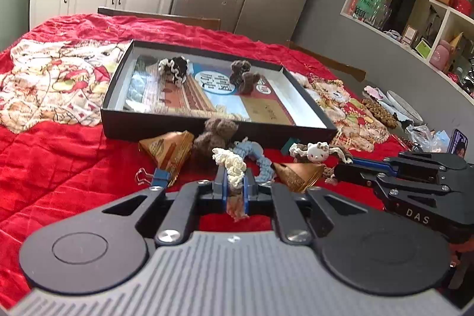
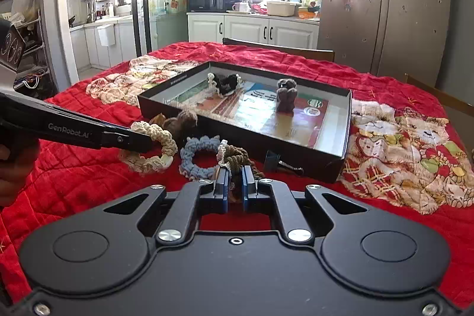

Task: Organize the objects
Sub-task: 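Carry cream scrunchie with left gripper while right gripper carries braided ring into box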

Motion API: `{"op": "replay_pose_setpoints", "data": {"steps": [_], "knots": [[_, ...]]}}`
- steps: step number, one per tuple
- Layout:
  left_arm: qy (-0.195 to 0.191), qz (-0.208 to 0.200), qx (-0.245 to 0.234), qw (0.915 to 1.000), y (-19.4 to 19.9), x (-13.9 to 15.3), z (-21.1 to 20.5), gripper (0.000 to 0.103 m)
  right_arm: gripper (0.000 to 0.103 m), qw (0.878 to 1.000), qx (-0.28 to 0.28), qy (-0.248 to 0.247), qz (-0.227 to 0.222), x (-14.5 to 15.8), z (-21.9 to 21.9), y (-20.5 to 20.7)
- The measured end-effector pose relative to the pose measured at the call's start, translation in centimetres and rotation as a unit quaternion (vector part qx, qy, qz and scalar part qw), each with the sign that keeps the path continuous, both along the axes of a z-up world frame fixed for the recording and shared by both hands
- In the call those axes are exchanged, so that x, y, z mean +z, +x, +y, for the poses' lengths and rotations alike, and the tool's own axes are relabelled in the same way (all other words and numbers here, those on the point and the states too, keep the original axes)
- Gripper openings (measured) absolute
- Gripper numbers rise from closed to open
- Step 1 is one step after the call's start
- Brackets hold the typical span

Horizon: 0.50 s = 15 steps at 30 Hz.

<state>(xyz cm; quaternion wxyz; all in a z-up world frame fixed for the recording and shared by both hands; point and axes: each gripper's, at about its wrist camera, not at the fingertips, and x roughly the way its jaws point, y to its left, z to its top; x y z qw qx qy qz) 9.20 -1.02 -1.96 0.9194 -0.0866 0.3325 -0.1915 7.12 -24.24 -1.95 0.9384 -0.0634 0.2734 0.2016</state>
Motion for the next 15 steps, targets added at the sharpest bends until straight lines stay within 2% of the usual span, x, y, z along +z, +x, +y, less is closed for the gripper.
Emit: {"op": "replay_pose_setpoints", "data": {"steps": [15], "knots": [[0.000, -0.040, -0.012, 0.9991, -0.6, 2.6, 0.2, 0.012, 0.008, 1.000, 0.003, 0.007, -0.026, 2.2, 0.1, 0.4]]}}
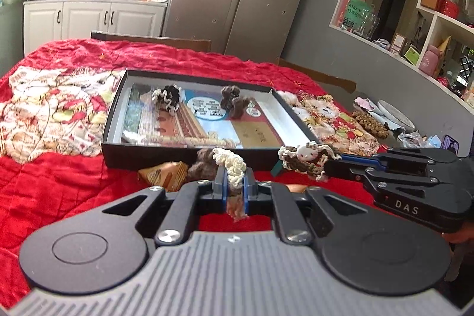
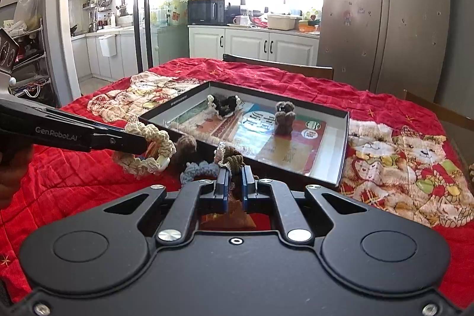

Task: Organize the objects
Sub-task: 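Carry cream scrunchie with left gripper while right gripper carries braided ring into box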

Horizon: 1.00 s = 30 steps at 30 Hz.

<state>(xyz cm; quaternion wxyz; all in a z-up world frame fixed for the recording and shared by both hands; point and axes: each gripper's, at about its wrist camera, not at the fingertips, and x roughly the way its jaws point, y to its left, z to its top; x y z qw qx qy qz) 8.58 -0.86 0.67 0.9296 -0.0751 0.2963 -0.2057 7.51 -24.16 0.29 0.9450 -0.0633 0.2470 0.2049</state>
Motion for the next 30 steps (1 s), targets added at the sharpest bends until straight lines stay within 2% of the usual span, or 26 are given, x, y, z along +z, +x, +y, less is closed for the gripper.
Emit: {"op": "replay_pose_setpoints", "data": {"steps": [9, 18, 30], "knots": [[0.007, -0.035, 0.002, 0.9994, 0.7, 2.0, -0.1, 0.012, 0.008, 1.000, -0.011, 0.001, -0.028, 2.2, 0.0, 1.1], [0.025, -0.051, 0.004, 0.9984, 4.5, 3.0, -1.1, 0.012, 0.008, 0.998, -0.055, 0.008, -0.039, 3.4, -0.5, 5.6], [0.057, -0.043, 0.017, 0.9973, 11.3, 2.1, -3.0, 0.012, 0.008, 0.993, -0.115, 0.000, -0.016, 1.3, -1.0, 13.5]]}}
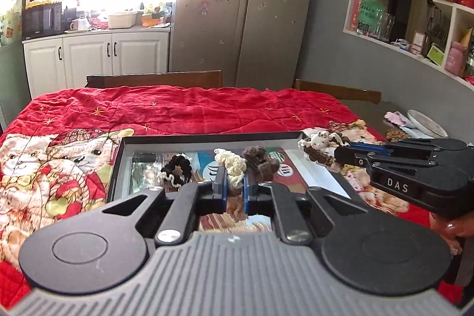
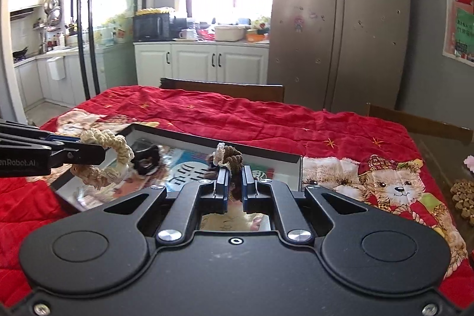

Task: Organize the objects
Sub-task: 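Carry cream scrunchie with left gripper while right gripper carries braided ring into box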

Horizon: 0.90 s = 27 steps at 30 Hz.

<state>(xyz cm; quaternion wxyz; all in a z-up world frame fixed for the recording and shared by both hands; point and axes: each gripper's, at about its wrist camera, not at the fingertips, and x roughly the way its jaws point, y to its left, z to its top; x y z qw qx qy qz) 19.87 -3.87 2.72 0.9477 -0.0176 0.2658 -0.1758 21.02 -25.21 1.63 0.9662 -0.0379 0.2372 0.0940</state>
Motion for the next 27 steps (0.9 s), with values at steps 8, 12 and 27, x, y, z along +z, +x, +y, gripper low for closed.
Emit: {"op": "replay_pose_setpoints", "data": {"steps": [8, 12, 27], "knots": [[0.003, 0.010, 0.015, 0.9998, 3.9, -1.0, -0.7, 0.012, 0.008, 0.999, -0.035, -0.003, -0.001, -1.2, -0.1, 4.0], [0.003, 0.013, 0.021, 0.9997, 5.7, -1.3, -1.0, 0.012, 0.008, 0.999, -0.049, -0.009, 0.000, -2.1, -0.1, 5.9], [0.020, 0.048, 0.028, 0.9983, 10.5, -4.3, -2.1, 0.013, 0.008, 0.997, -0.064, -0.037, 0.018, -4.5, 0.7, 9.6]]}}
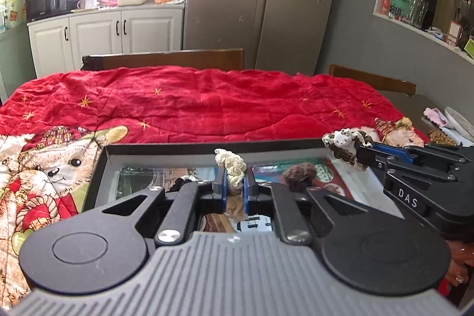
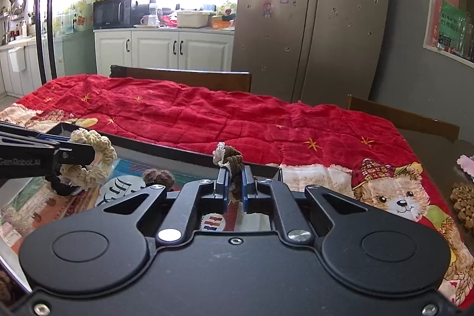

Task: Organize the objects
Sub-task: 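Carry cream scrunchie with left gripper while right gripper carries braided ring into box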

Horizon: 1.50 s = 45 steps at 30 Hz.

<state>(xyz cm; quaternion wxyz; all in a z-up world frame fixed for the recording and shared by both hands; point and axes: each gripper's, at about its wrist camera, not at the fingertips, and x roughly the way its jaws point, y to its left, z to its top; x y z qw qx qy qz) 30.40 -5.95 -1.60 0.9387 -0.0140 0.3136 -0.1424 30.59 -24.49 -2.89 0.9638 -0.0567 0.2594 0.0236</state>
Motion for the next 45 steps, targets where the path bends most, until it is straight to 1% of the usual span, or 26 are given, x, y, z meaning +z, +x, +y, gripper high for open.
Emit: {"op": "replay_pose_setpoints", "data": {"steps": [5, 14, 21, 30, 36, 40, 45], "knots": [[0.005, 0.010, -0.003, 0.9999, 0.5, -0.7, -0.1, 0.013, 0.008, 1.000, 0.011, 0.006, 0.018, -0.9, 0.2, 0.6], [0.022, 0.021, -0.017, 0.9994, 0.8, -1.7, -0.6, 0.013, 0.009, 0.998, 0.039, 0.010, 0.042, -1.4, 1.0, 1.0], [0.031, 0.028, -0.012, 0.9991, 1.0, -2.1, -0.5, 0.013, 0.009, 0.997, 0.056, 0.009, 0.060, -1.8, 1.4, 1.3], [0.039, 0.036, -0.005, 0.9986, 1.2, -2.4, -0.4, 0.013, 0.009, 0.995, 0.062, 0.009, 0.073, -2.0, 1.5, 1.7], [0.040, 0.035, -0.004, 0.9986, 1.3, -2.5, -0.4, 0.014, 0.009, 0.995, 0.065, 0.010, 0.079, -2.1, 1.5, 1.8], [0.049, 0.032, -0.006, 0.9983, 1.2, -2.7, -0.5, 0.014, 0.009, 0.994, 0.067, 0.008, 0.082, -2.2, 1.6, 1.9], [0.042, 0.034, -0.003, 0.9985, 1.2, -2.7, -0.3, 0.014, 0.009, 0.994, 0.067, 0.006, 0.083, -2.3, 1.7, 2.0]]}}
